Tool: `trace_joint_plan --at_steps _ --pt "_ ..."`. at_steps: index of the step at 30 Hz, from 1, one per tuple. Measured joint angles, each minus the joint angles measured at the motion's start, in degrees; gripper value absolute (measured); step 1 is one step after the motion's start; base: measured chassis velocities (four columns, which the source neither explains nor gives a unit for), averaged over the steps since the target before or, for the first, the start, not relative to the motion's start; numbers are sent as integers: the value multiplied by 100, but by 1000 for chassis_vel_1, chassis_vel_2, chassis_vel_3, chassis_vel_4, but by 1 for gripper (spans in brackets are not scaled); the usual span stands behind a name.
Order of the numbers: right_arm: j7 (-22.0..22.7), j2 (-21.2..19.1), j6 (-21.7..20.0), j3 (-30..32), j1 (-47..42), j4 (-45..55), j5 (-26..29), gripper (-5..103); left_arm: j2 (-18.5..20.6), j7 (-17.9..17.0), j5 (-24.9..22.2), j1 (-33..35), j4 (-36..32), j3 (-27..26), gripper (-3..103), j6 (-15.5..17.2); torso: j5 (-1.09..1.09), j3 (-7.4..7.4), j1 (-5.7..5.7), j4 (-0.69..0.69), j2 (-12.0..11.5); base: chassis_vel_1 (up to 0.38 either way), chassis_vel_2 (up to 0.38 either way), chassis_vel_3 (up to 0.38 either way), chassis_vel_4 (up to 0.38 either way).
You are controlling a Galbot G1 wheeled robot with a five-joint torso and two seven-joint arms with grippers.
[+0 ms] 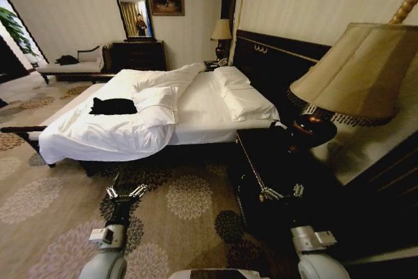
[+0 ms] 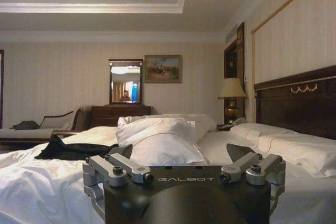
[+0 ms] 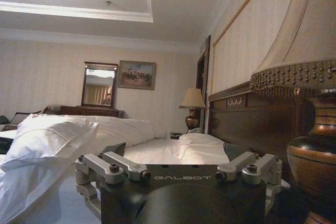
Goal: Fold the clothes on the bed.
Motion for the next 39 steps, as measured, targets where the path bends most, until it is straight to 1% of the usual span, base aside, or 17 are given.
trace_joint_plan --at_steps 30,39 --pt "-165 219 198 -51 14 -93 -186 100 17 4 34 111 -60 -87 100 -29 0 0 -1 0 1 0 0 0 0" --pt "-164 227 236 -56 40 -106 -182 100 1 4 61 147 -37 -98 100 -81 0 0 0 1 0 -84 98 88 -84"
